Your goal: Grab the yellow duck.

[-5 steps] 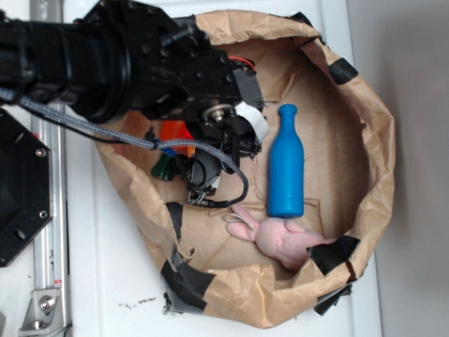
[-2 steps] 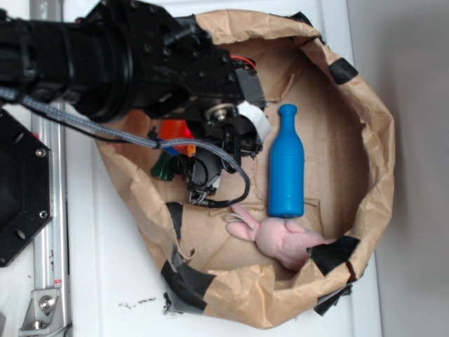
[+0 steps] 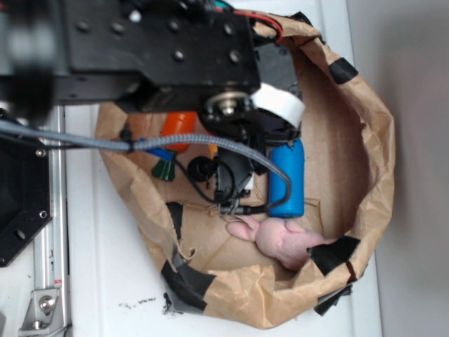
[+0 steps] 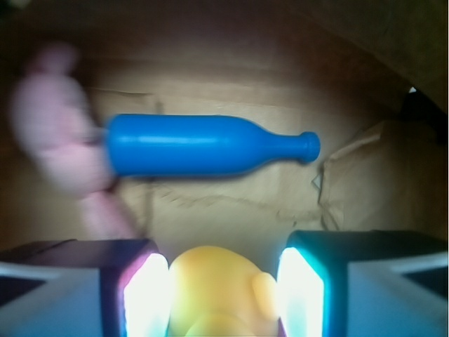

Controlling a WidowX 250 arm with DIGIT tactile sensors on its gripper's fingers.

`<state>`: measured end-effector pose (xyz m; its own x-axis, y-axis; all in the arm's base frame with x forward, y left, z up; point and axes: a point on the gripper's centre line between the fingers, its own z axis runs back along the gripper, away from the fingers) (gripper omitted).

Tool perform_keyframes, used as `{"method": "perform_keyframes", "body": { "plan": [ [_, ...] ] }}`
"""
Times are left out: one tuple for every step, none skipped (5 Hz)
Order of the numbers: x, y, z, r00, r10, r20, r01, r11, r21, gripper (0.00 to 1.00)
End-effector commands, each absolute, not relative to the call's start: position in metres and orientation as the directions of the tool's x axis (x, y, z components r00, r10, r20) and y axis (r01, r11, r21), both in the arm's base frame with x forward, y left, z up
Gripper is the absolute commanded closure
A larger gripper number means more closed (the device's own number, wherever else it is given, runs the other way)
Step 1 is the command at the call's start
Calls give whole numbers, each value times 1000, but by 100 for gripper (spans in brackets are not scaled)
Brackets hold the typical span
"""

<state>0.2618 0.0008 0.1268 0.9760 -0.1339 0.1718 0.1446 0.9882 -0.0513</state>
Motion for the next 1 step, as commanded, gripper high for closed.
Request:
{"method": "perform_keyframes", "body": {
  "plan": [
    [263,-3,170,976,-70,205,74,997,-11,100]
  ]
}}
